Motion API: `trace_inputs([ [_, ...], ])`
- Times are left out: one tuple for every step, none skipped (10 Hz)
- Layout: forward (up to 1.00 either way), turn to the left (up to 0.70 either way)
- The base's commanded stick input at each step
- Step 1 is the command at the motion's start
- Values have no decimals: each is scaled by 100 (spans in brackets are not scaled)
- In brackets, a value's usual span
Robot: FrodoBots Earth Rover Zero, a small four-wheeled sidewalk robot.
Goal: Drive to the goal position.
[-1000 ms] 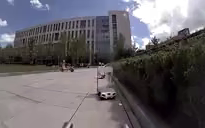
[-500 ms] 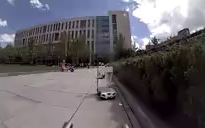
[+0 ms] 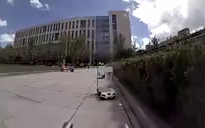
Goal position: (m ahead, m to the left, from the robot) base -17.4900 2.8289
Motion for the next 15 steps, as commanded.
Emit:
trace_inputs([
  [6, 0],
  [6, 0],
  [6, 0],
  [6, 0],
  [6, 0],
  [6, 0],
  [6, 0],
  [6, 0],
  [6, 0],
  [6, 0],
  [6, 0],
  [6, 0],
  [6, 0],
  [6, 0],
  [6, 0],
])
